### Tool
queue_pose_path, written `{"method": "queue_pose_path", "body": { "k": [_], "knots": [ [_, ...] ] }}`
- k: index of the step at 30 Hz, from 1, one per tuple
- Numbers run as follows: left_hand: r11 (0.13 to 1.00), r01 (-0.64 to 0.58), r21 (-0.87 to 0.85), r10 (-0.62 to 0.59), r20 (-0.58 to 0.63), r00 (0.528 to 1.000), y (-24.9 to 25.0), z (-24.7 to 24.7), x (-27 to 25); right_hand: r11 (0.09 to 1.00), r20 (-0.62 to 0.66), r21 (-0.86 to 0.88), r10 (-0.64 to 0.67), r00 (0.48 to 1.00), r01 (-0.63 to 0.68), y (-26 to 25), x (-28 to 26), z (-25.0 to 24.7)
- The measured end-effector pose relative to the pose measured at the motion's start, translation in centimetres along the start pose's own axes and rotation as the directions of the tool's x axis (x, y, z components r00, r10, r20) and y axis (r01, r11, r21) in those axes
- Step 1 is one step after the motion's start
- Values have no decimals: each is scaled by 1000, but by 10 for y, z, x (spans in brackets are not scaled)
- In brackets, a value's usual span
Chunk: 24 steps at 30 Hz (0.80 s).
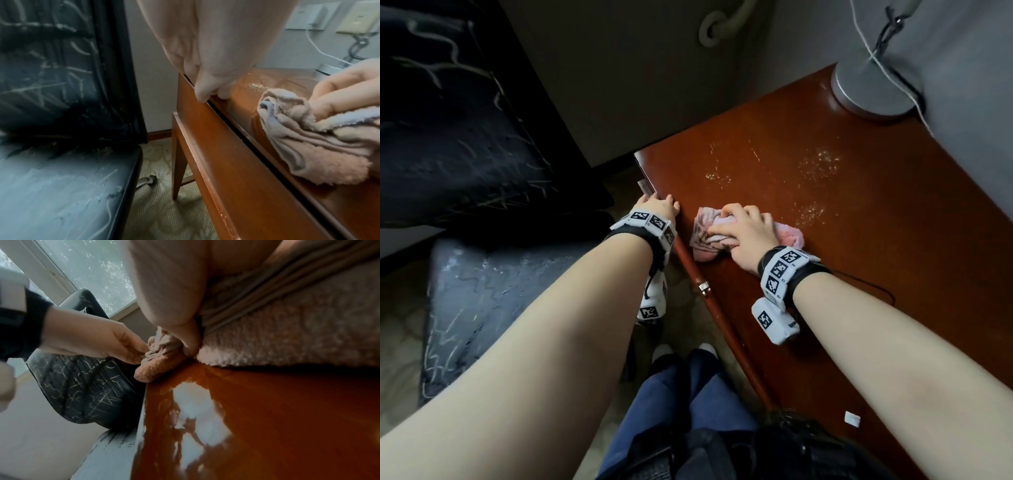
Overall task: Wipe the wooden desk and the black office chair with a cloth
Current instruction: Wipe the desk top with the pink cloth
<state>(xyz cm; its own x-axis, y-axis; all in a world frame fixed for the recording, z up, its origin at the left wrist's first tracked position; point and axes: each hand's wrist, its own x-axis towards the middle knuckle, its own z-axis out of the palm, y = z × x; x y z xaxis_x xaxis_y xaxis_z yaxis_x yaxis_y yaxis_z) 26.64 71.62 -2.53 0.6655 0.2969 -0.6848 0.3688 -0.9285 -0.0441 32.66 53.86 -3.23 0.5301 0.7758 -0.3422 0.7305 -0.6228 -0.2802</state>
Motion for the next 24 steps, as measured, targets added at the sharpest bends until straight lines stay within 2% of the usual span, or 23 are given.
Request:
{"method": "queue_pose_path", "body": {
  "k": [6, 8, 11, 13, 17, 20, 24],
  "knots": [
    [999, -20, -45, 15, -105, 994, 10, -2, -4, 999, -20, 12, 53, 998, -53, -13, -14, 4],
    [999, -20, -40, 16, -93, 996, 15, -5, -8, 999, -20, 2, 50, 999, -50, -18, -26, 5],
    [999, -15, -38, 11, -103, 995, 20, -3, -7, 990, 8, 73, 118, 993, -118, -21, -50, 7],
    [1000, -10, -30, 6, -120, 993, 23, 0, -4, 993, 1, 71, 96, 995, -96, -19, -64, 16],
    [1000, 10, -13, -11, -98, 995, 29, 0, -3, 999, 37, 37, 8, 999, -10, -6, -87, 33],
    [1000, 19, -12, -20, -119, 993, 35, 1, 0, 998, 15, 64, 12, 1000, -13, 7, -106, 35],
    [991, 92, -97, -94, -19, 995, 56, -3, 4, 994, 16, 99, 52, 999, -53, 25, -117, 37]
  ]
}}
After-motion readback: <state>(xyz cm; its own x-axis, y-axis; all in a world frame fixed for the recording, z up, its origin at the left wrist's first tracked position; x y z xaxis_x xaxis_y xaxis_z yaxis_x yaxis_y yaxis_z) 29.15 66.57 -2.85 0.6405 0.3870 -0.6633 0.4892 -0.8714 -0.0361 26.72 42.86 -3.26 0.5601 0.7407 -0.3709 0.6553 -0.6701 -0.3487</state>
